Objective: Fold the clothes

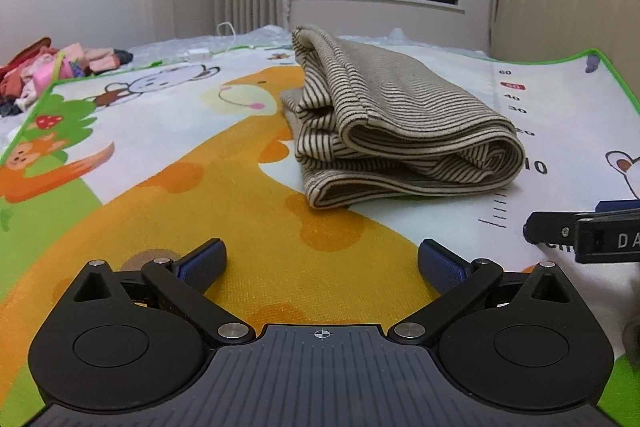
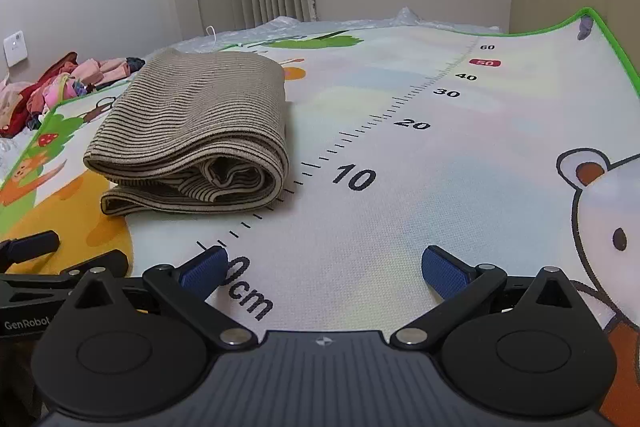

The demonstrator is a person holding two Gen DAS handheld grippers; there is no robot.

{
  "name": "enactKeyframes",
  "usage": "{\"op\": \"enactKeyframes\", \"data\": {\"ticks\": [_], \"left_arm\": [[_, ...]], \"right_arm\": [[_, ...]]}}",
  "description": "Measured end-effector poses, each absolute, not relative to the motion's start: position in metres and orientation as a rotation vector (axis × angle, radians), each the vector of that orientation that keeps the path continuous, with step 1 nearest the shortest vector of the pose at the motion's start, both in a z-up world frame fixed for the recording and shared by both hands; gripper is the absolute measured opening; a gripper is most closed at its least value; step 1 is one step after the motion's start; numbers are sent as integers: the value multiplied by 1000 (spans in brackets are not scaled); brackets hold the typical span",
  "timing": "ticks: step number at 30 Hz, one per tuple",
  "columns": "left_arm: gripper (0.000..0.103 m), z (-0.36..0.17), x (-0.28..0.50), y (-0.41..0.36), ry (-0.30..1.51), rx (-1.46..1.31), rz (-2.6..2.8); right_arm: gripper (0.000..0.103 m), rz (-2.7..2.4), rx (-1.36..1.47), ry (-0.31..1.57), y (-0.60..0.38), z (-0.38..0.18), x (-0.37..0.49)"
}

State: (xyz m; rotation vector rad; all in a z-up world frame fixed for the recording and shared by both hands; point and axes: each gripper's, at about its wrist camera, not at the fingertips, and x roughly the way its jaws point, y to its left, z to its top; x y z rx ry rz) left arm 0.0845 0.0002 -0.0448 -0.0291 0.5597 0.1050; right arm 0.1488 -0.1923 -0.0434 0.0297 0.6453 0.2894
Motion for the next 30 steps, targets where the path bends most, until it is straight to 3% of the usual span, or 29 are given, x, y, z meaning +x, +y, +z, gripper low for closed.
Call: {"op": "enactKeyframes", "data": {"ticks": [30], "left_arm": [[103,-47,85,-3,540,-5,113]], "right_arm": [[103,290,21,648,-191,-44,149]]}}
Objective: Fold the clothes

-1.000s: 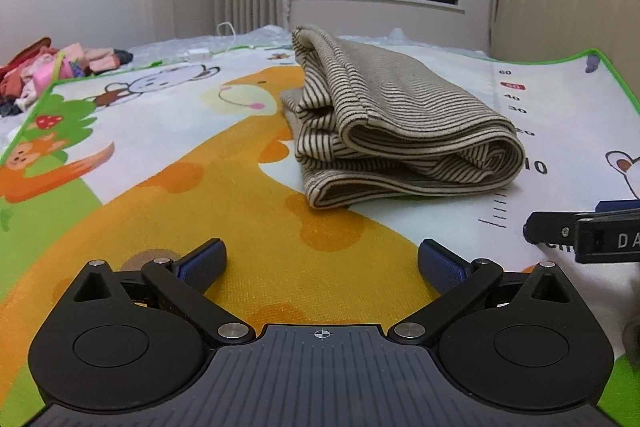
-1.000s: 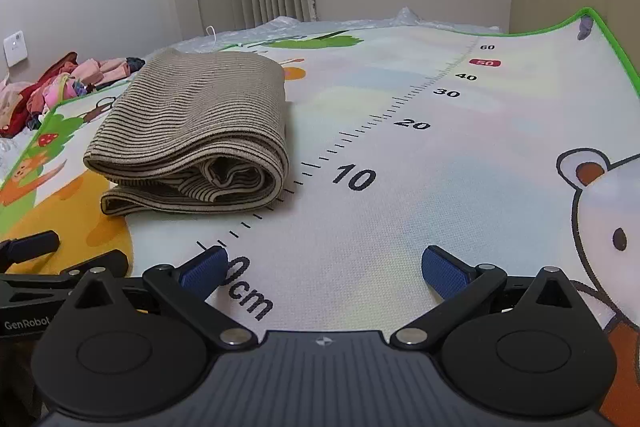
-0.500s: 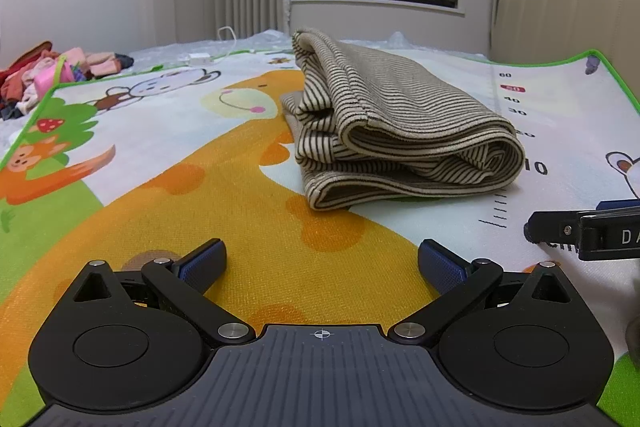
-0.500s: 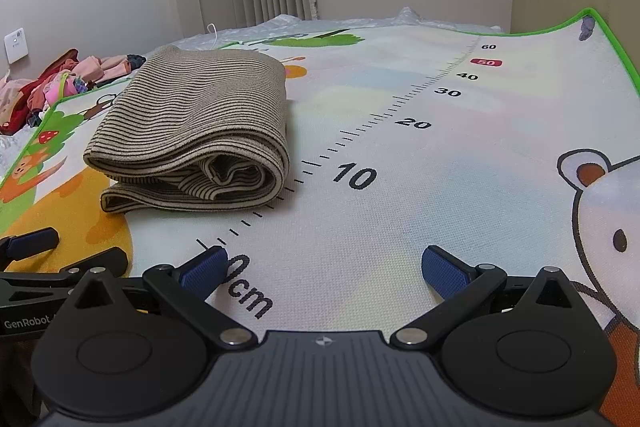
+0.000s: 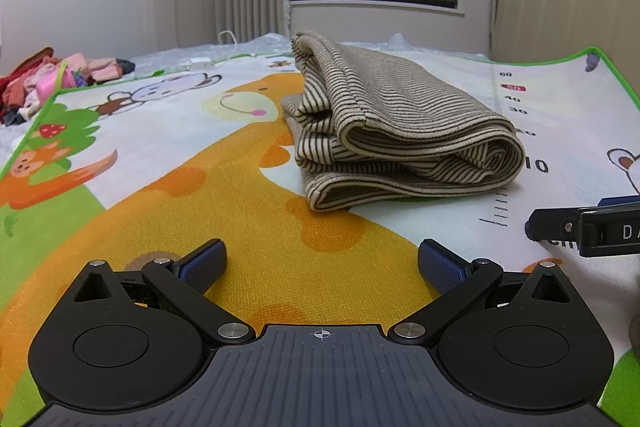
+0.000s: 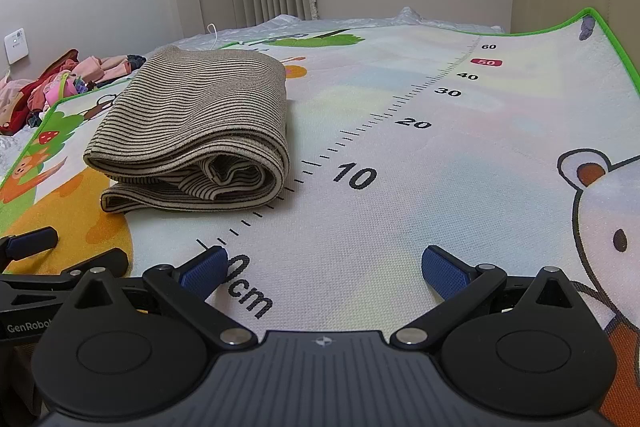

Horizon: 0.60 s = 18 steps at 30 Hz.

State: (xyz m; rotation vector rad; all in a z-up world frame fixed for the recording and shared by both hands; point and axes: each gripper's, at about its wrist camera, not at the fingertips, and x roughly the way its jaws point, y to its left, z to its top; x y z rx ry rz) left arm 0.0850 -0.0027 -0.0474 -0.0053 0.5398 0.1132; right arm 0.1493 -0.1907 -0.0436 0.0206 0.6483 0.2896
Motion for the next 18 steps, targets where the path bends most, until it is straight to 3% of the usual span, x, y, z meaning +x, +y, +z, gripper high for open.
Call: {"op": "enactKeyframes", "data": {"ticks": [18], "left_arm": [[103,-47,83,3,548,-36,87]], "right_arm": [[103,291,22,649,-191,-43,148]]}}
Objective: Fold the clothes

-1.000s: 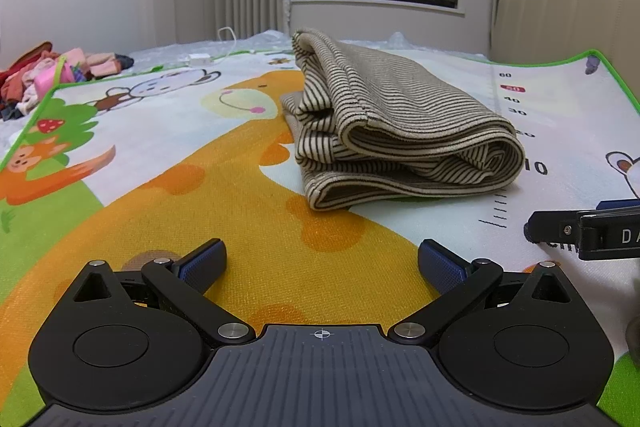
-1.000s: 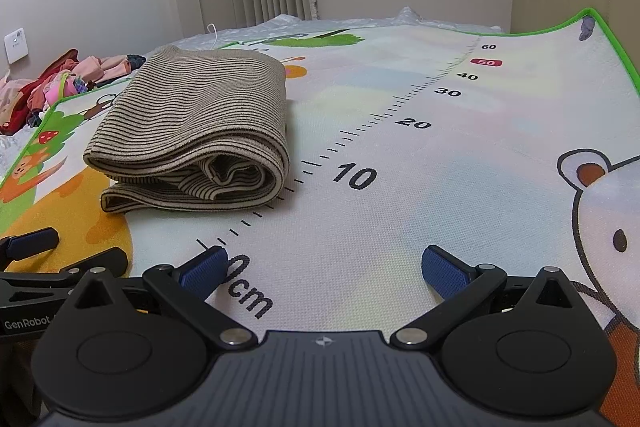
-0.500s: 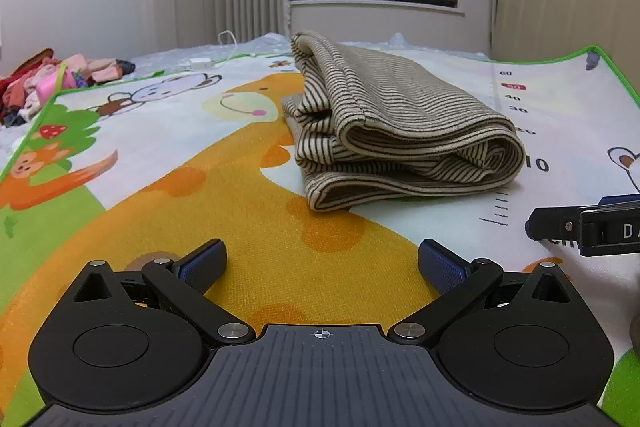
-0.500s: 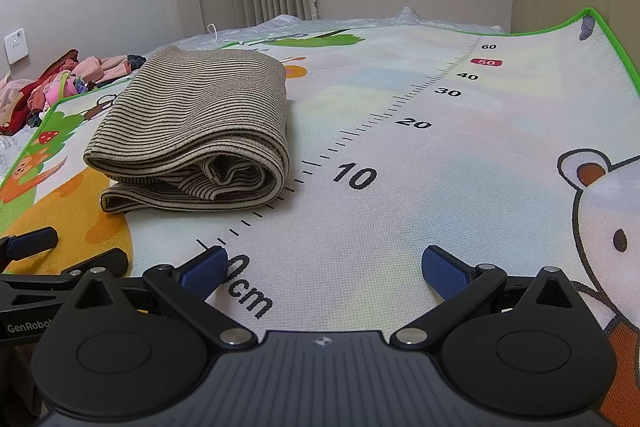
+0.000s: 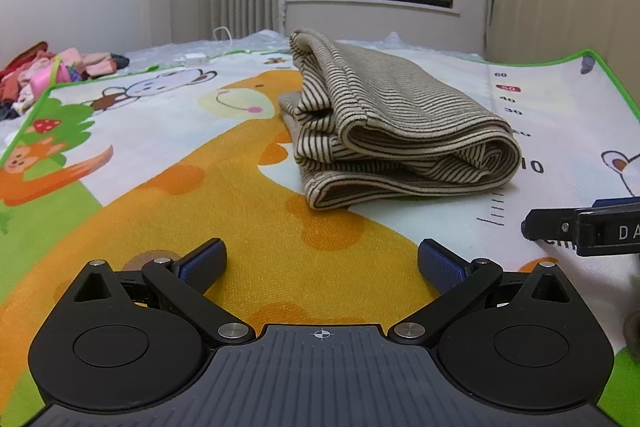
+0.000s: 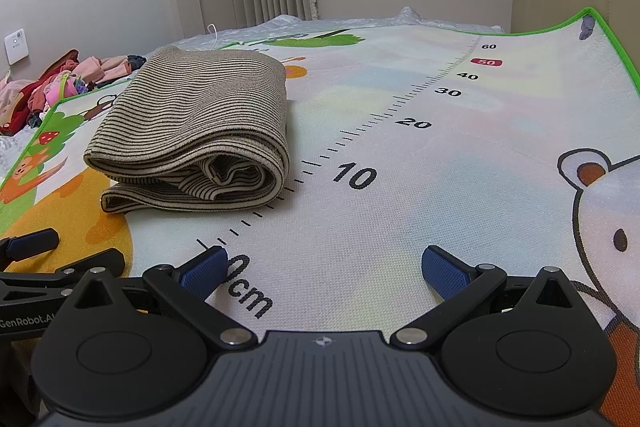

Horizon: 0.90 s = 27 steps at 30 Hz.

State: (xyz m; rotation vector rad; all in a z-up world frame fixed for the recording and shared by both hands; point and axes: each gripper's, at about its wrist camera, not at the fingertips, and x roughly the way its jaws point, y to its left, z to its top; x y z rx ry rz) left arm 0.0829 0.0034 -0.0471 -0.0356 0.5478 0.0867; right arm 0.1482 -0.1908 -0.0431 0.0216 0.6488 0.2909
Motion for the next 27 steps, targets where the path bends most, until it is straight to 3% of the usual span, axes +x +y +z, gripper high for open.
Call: {"op": "enactKeyframes", "data": {"ticks": [27], "left_arm": [[103,-45,85,5,567,-73,100]], "right_arm": [[103,293,26,648,-192,-43,148]]}}
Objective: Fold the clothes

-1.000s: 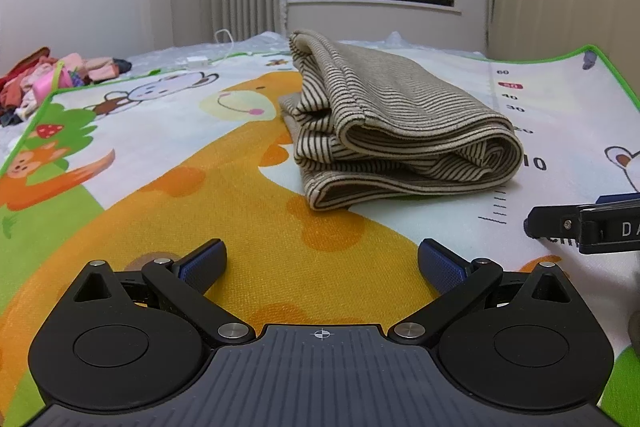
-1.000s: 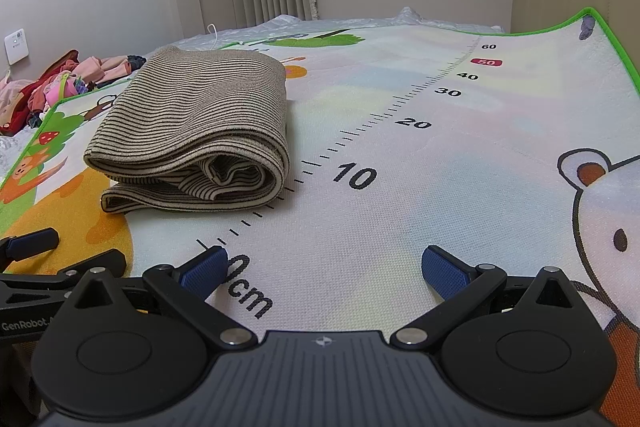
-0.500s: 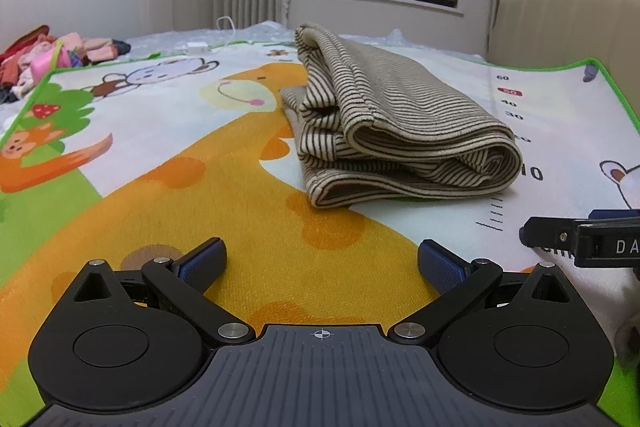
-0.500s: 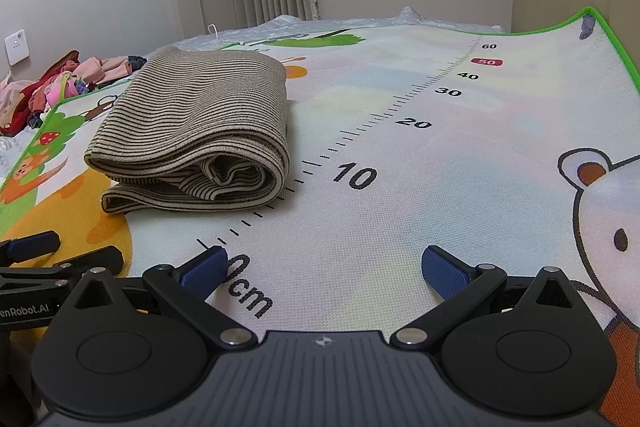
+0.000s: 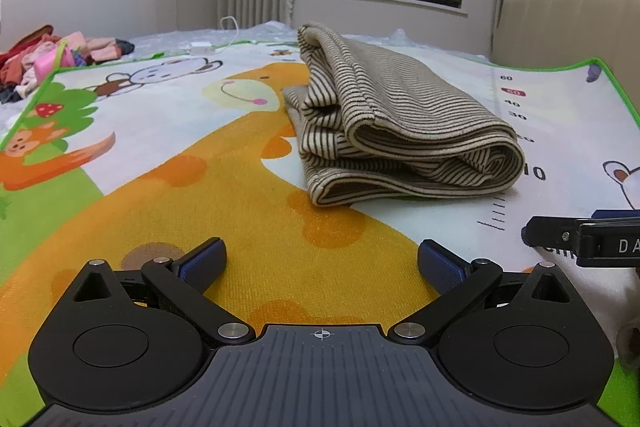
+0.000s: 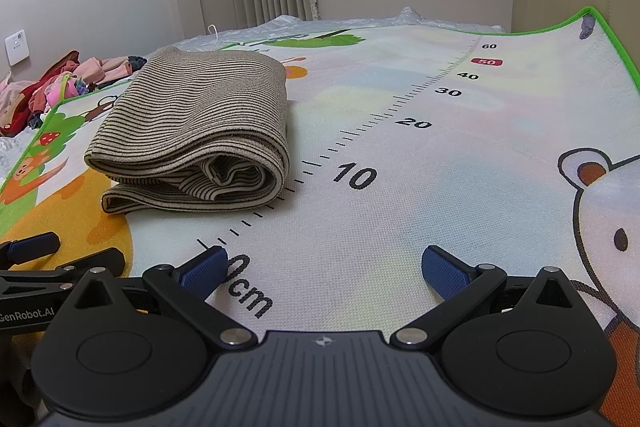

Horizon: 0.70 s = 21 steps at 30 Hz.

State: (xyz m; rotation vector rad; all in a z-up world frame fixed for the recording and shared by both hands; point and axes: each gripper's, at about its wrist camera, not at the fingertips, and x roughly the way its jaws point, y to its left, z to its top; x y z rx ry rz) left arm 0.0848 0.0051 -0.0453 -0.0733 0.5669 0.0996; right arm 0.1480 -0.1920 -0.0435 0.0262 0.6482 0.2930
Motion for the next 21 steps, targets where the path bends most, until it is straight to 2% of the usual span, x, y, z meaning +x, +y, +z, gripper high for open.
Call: {"op": "enactKeyframes", "data": {"ticks": [21], "left_arm": [[103,-46,85,5,560,-73,100]], "right_arm": [[103,294,27,648,-192,-44,148]]}}
